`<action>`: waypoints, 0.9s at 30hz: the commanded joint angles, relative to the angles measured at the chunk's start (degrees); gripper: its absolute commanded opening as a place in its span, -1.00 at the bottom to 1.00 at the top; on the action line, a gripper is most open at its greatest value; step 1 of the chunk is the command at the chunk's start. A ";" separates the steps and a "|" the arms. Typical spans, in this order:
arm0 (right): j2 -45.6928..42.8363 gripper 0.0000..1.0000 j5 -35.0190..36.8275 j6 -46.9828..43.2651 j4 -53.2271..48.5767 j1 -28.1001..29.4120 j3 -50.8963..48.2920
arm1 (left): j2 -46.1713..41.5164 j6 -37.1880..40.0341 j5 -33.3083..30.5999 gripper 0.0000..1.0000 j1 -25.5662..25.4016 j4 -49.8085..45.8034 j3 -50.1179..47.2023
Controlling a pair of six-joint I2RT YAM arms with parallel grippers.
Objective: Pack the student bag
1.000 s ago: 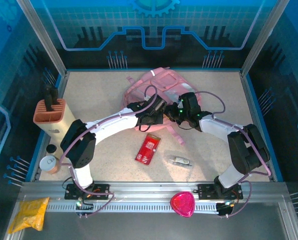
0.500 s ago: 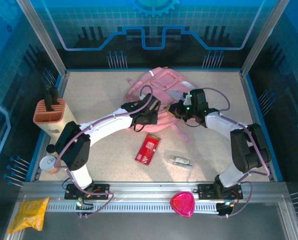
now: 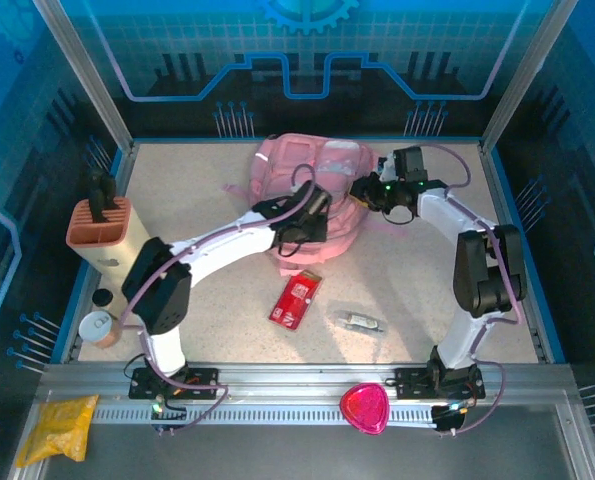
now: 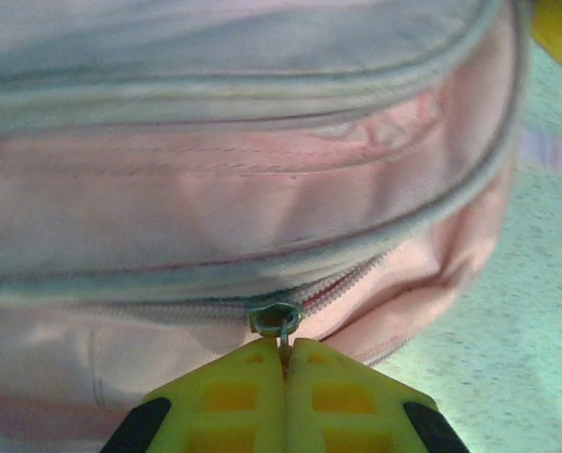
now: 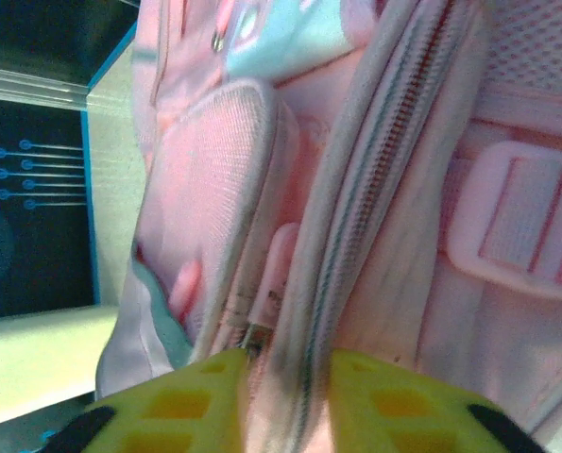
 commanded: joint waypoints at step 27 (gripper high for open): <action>-5.45 -1.00 -1.31 5.95 4.66 1.46 -9.24 | 3.30 3.50 5.09 -1.00 -4.85 -2.67 7.37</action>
